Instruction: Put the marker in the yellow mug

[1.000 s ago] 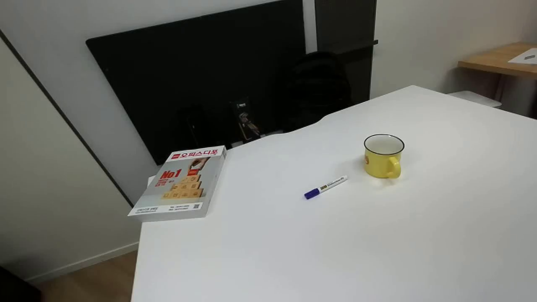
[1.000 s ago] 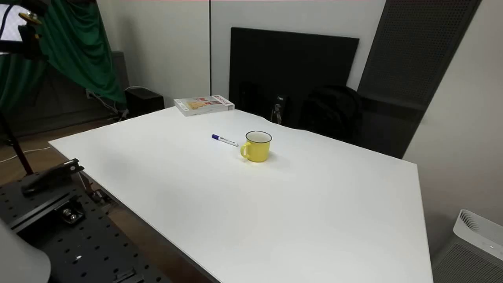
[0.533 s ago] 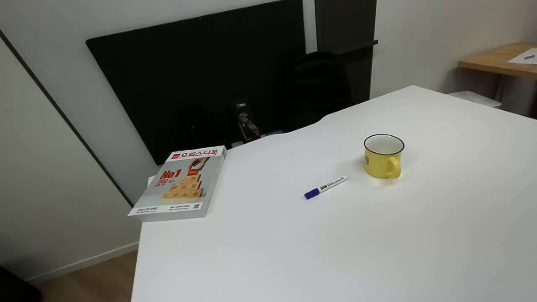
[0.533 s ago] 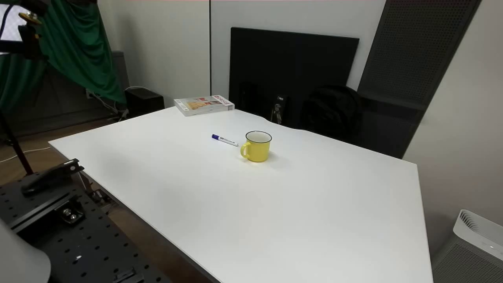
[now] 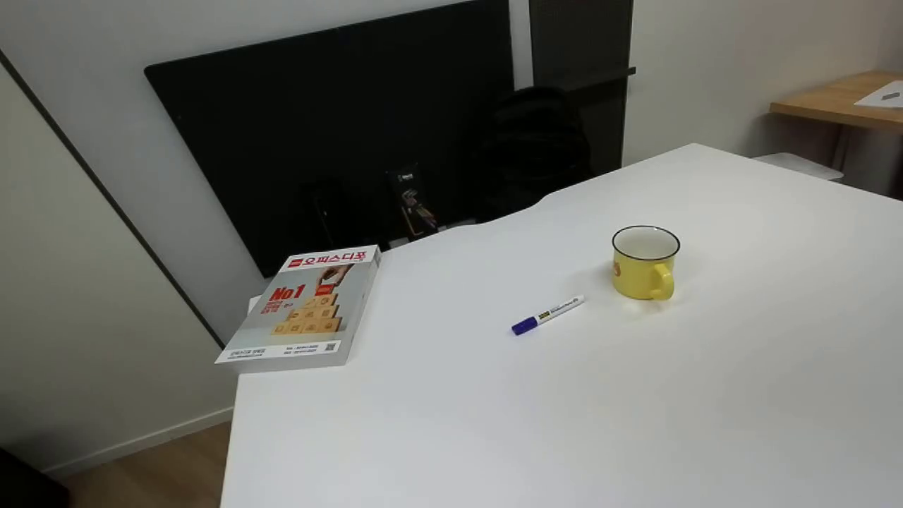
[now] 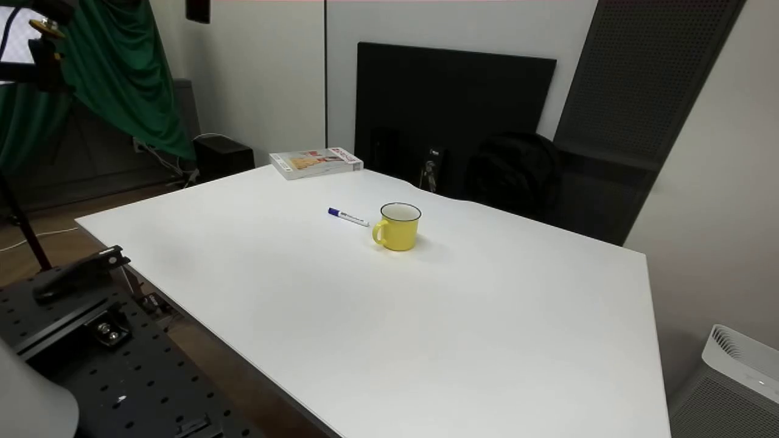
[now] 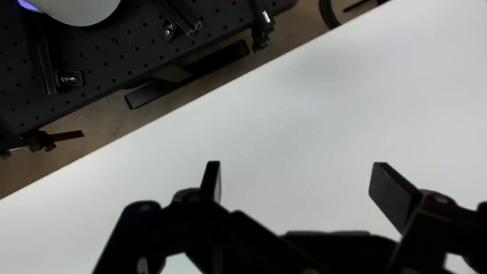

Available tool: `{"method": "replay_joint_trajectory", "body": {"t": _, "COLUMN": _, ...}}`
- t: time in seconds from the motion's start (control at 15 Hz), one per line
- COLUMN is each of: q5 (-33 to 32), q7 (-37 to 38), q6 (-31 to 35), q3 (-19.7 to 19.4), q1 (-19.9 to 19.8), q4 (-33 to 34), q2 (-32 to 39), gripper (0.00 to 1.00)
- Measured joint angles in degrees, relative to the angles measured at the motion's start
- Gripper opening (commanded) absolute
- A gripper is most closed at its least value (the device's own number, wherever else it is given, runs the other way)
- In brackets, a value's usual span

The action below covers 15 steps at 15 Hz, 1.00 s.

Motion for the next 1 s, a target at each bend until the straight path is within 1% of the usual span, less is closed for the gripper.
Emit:
{"method": "replay_joint_trajectory", "body": {"t": 0.2, "q5": 0.0, "q7": 4.8, "q6": 6.6, "q3": -0.1, "q1": -1.8, "q4": -0.3, "q2": 1.5, "gripper": 1.0}}
{"method": "replay_joint_trajectory", "body": {"t": 0.4, "q5": 0.0, "q7": 10.9, "q6": 13.9, "q3": 0.0, "q1": -2.2, "q4": -1.0, "q2": 2.2, "gripper": 1.0}}
{"method": "replay_joint_trajectory", "body": {"t": 0.67, "q5": -0.3, "q7": 20.2, "q6": 21.6, "q3": 0.0, "q1": -2.4, "q4": -1.7, "q2": 3.5, "gripper": 1.0}}
{"method": "replay_joint_trajectory", "body": {"t": 1.0, "q5": -4.3, "q7": 32.7, "q6": 29.6, "q3": 0.0, "q1": -4.4, "q4": -2.6, "q2": 6.3, "gripper": 1.0}}
